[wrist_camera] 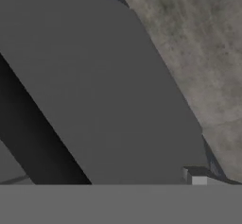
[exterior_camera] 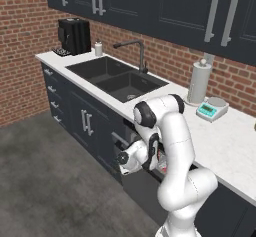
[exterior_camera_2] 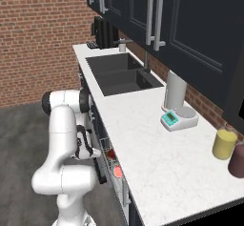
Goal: Pick up the cup and bowl from the counter, place them in the dishwasher, and close the dishwasher door.
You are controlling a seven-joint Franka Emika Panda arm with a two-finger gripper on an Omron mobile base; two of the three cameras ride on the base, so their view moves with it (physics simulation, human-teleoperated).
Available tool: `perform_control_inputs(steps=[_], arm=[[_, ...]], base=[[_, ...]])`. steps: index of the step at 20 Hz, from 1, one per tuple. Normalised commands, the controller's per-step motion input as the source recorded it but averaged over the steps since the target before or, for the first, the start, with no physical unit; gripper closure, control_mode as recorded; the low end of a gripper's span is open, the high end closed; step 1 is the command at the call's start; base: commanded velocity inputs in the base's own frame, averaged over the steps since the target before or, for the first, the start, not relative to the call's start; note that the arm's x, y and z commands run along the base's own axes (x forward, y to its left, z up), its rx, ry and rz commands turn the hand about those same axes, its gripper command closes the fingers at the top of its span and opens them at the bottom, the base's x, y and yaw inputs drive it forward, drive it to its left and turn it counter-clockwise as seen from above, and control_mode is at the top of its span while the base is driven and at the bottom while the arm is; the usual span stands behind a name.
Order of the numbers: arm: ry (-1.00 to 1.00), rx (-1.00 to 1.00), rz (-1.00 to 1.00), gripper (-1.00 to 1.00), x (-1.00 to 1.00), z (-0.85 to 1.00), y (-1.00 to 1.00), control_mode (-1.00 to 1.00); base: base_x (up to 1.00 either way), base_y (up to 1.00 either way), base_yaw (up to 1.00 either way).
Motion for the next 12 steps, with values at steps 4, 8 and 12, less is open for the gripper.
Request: perform_control_inputs(steps=[4,8,12], arm=[[-0.62,-0.66,-0.01,-1.0,0.52,-0.3,-0.85,-1.0],[-0.87,-0.97,-0.11,-1.0,0.23,-0.46,-0.05,-1.0],[-0.95,-0.98,-0.18,-1.0,0.05,-0.33,0.3,-1.0]], base=[[0.0,0.0,0.0],[0.0,0.0,0.0],[0.0,0.0,0.0]])
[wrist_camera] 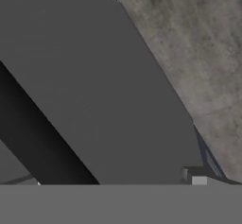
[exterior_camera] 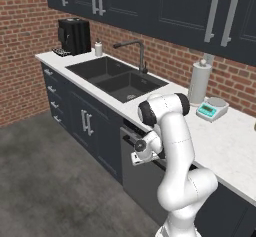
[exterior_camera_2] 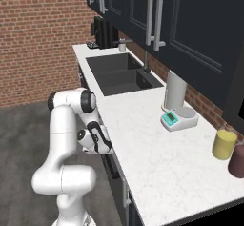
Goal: Pick up the cup and bowl from the counter, place them in the dishwasher, and close the dishwasher door.
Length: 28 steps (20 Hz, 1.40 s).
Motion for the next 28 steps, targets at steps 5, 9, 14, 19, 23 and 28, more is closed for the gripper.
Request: perform_control_inputs(steps=[5,9,14,19,23,28], arm=[[-0.99,-0.93,-0.15,-1.0,0.01,-0.31,0.33,-1.0],[-0.99,-0.94,-0.21,-1.0,-0.02,-0.29,0.42,-1.0],[-0.94,-0.69,-0.2,-1.0,-0.4,-0.31,0.46,-1.0],[-0.81,-0.21,-0.16,-1.0,-0.83,-0.3,0.68,-1.0],[-0.7,-0.66,-0.29,-1.0,-0.69,0.03,0.04,-1.0],[-0.18,-0.47,-0.86,-1.0,0.0,-0.08,0.0,-1.0]], base=[[0.0,0.0,0.0],[0.0,0.0,0.0],[0.0,0.0,0.0],[0.0,0.0,0.0],[0.0,0.0,0.0],[0.0,0.0,0.0]])
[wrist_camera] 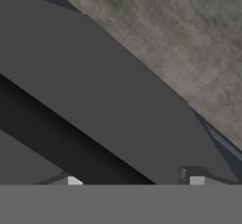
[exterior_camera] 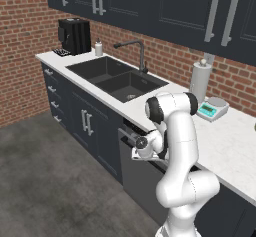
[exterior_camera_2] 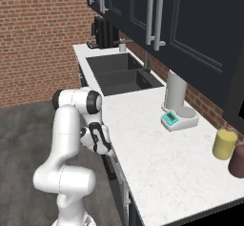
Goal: Pick up the cup and bowl from the counter, place them in the dishwasher, and close the dishwasher door.
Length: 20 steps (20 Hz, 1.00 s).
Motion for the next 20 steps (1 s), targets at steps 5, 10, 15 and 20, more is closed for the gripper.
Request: perform_control_inputs(steps=[5,10,15,20], arm=[[-0.32,-0.37,-0.86,-1.0,0.0,-0.15,0.14,-1.0],[-0.64,-0.46,-0.7,-1.0,0.06,-0.13,0.46,-1.0],[-0.88,-0.59,-0.51,-1.0,0.28,-0.05,0.69,-1.0],[-0.96,-0.8,-0.39,-1.0,0.44,-0.19,0.85,-1.0]], base=[[0.0,0.0,0.0],[0.0,0.0,0.0],[0.0,0.0,0.0],[0.0,0.0,0.0]])
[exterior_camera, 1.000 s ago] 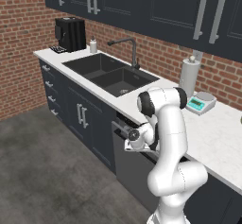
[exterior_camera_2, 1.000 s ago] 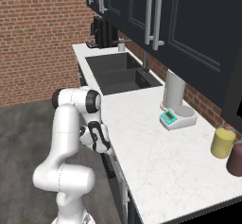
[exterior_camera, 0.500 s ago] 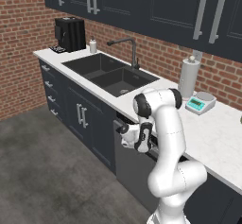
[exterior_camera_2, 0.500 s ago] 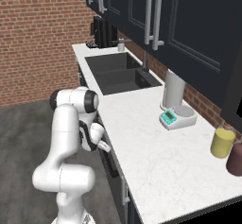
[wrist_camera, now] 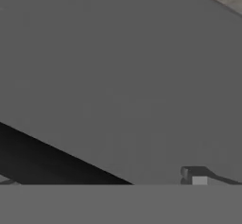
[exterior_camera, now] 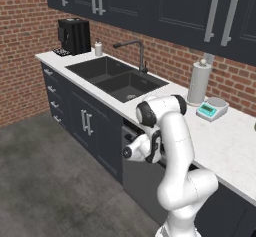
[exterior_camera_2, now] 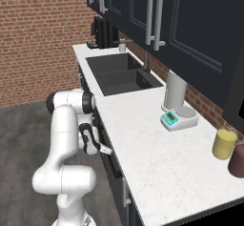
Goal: Pick up the cup and bowl from the counter, place them in the dishwasher, and close the dishwasher door.
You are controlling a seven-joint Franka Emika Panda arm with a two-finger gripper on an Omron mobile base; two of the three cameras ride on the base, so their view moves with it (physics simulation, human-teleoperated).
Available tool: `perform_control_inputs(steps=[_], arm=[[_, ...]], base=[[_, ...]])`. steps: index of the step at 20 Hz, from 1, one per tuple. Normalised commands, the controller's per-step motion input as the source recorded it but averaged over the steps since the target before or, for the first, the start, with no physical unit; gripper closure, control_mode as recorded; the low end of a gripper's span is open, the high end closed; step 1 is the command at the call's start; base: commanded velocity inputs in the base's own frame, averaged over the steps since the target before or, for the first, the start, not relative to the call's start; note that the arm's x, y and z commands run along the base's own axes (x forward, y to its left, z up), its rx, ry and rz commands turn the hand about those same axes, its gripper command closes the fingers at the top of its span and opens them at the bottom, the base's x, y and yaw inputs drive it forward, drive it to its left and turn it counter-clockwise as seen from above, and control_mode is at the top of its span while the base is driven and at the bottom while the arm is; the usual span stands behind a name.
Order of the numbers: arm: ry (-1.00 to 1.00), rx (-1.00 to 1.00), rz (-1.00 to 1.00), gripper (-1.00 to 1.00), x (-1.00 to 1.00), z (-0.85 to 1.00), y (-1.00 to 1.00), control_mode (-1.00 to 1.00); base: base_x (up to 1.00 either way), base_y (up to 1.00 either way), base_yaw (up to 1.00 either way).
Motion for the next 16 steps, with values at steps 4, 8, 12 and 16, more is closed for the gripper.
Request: perform_control_inputs(steps=[4,8,12,16], arm=[[-0.94,-0.89,-0.37,-1.0,0.39,-0.26,0.77,-1.0],[-0.94,-0.91,-0.33,-1.0,0.63,-0.29,0.82,-1.0],[-0.94,-0.91,-0.31,-1.0,0.7,-0.31,0.8,-1.0],[-0.94,-0.9,-0.31,-1.0,0.72,-0.29,0.82,-1.0]], base=[[0.0,0.0,0.0],[0.0,0.0,0.0],[0.0,0.0,0.0],[0.0,0.0,0.0]])
